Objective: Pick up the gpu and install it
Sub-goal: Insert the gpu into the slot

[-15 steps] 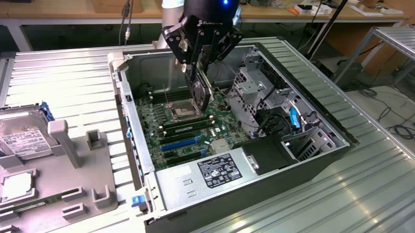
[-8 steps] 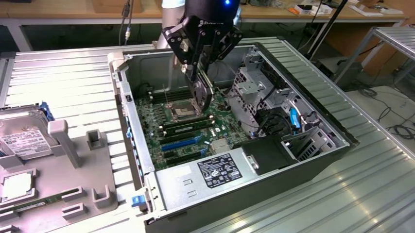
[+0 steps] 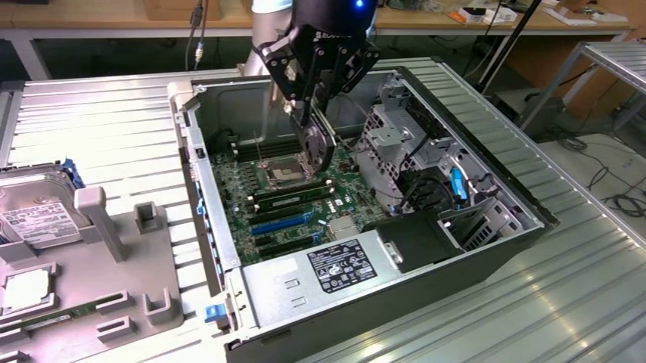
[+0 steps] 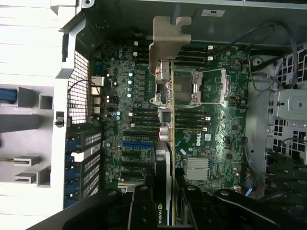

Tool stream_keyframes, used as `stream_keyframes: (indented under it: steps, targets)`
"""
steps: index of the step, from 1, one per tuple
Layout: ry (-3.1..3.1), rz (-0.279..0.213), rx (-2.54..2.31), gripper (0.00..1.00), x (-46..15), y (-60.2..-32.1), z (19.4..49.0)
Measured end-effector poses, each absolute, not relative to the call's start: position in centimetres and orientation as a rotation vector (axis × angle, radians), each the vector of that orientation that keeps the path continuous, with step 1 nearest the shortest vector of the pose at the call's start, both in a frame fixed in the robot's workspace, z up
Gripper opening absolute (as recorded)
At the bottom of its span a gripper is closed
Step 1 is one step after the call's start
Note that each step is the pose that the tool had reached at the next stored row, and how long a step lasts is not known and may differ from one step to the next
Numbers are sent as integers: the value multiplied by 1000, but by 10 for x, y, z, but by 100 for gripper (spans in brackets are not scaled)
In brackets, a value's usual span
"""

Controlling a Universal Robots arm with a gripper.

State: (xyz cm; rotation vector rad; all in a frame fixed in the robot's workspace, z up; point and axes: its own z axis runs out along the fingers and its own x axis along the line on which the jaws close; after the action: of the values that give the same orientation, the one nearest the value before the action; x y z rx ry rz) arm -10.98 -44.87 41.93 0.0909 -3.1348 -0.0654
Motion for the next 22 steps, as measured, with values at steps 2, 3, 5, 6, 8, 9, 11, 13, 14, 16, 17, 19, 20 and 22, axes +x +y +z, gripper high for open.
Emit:
stream_keyframes:
  steps: [2,3,5,6,8,9,11,13,14,16,17,19,20,22]
  targets:
    - [-3134,-65,99,27,-109,-449,419]
    - [-3134,-65,105,27,-109,-449,419]
    - [-3134,-65,116,27,-109,-449,419]
    - [-3133,-65,120,27,-108,-449,419]
    - [-3133,-65,128,27,-108,-449,419]
    - [-3133,-65,134,27,-108,-449,419]
    - [-3132,-65,146,27,-108,-449,419]
    - [-3131,-65,155,27,-108,-449,419]
    - [-3131,-65,159,27,-108,-449,419]
    - [-3131,-65,166,27,-108,-449,419]
    - [-3130,-65,171,27,-107,-449,419]
    - [-3130,-65,177,27,-107,-449,419]
    - [-3129,-65,187,27,-107,-449,419]
    - [-3128,-65,203,27,-107,-449,419]
